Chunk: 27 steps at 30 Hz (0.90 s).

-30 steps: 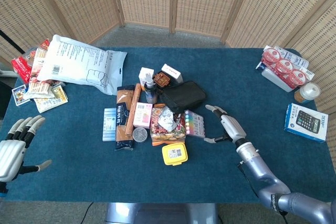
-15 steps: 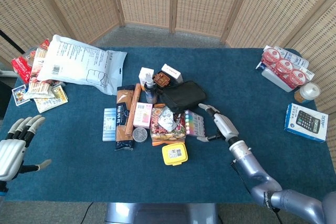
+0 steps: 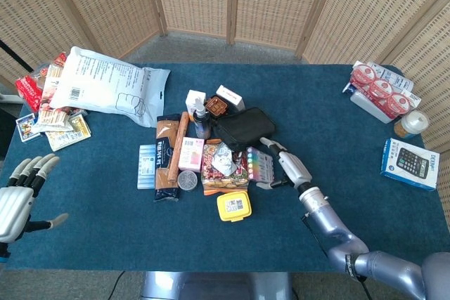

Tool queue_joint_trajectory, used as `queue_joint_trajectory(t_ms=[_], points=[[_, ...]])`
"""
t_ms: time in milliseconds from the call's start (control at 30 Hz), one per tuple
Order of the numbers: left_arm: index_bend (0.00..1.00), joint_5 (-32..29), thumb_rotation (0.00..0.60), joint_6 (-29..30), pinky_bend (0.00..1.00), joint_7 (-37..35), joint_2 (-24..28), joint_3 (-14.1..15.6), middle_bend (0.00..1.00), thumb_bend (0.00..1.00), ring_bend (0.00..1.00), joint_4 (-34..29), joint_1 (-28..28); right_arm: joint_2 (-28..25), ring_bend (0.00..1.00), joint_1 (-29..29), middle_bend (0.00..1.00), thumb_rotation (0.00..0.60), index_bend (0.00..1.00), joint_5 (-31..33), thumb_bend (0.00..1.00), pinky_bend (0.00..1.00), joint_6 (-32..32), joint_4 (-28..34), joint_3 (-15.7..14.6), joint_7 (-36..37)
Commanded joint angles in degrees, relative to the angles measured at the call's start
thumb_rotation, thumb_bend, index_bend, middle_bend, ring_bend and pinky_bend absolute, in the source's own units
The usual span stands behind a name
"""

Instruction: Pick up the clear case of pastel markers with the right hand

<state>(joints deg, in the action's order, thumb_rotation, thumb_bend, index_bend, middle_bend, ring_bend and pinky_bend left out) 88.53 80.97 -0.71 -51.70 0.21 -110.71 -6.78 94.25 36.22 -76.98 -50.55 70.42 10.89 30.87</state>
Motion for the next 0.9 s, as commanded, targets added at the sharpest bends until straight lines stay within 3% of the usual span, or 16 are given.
queue_joint_trajectory(t_ms=[33, 167, 267, 333, 400, 667, 900], points=[[0.00, 0.0, 0.600, 0.1, 0.00, -0.1, 0.1, 0.0, 0.00, 0.01, 0.00, 0.0, 0.0, 0.5, 0.00, 0.2, 0.00, 0.600, 0.00, 0.1, 0.00, 0.00, 0.1, -0.5, 0.1, 0.7], [0.00, 0.0, 0.600, 0.2, 0.00, -0.3, 0.1, 0.0, 0.00, 0.01, 0.00, 0.0, 0.1, 2.6, 0.01, -0.3, 0.03, 0.600, 0.01, 0.3, 0.00, 0.02, -2.3, -2.6, 0.8, 1.4], [0.00, 0.1, 0.600, 0.2, 0.00, -0.4, 0.2, 0.0, 0.00, 0.00, 0.00, 0.0, 0.1, 4.2, 0.26, -0.7, 0.35, 0.600, 0.21, 0.0, 0.00, 0.28, -4.0, -4.5, 0.9, 2.0], [0.00, 0.1, 0.600, 0.3, 0.00, -0.3, 0.2, 0.0, 0.00, 0.00, 0.00, 0.0, 0.1, 5.2, 0.49, -1.0, 0.59, 0.600, 0.41, -0.5, 0.02, 0.50, -5.3, -5.7, 0.9, 2.3], [0.00, 0.1, 0.600, 0.2, 0.00, -0.3, 0.1, 0.0, 0.00, 0.01, 0.00, 0.0, 0.1, 5.6, 0.56, -1.2, 0.66, 0.600, 0.48, -0.8, 0.04, 0.57, -5.8, -6.3, 0.7, 2.5], [0.00, 0.2, 0.600, 0.2, 0.00, -0.2, 0.1, 0.1, 0.00, 0.00, 0.00, -0.2, 0.1, 3.5, 0.60, -2.8, 0.70, 0.600, 0.50, -1.6, 0.05, 0.60, -8.7, -3.7, 0.3, 1.4], [0.00, 1.1, 0.600, 0.0, 0.00, -1.2, 0.4, 0.3, 0.00, 0.00, 0.00, -0.1, -0.1, -3.0, 0.60, -6.0, 0.69, 0.600, 0.50, -1.9, 0.05, 0.60, -14.2, 5.8, 0.9, -3.2]])
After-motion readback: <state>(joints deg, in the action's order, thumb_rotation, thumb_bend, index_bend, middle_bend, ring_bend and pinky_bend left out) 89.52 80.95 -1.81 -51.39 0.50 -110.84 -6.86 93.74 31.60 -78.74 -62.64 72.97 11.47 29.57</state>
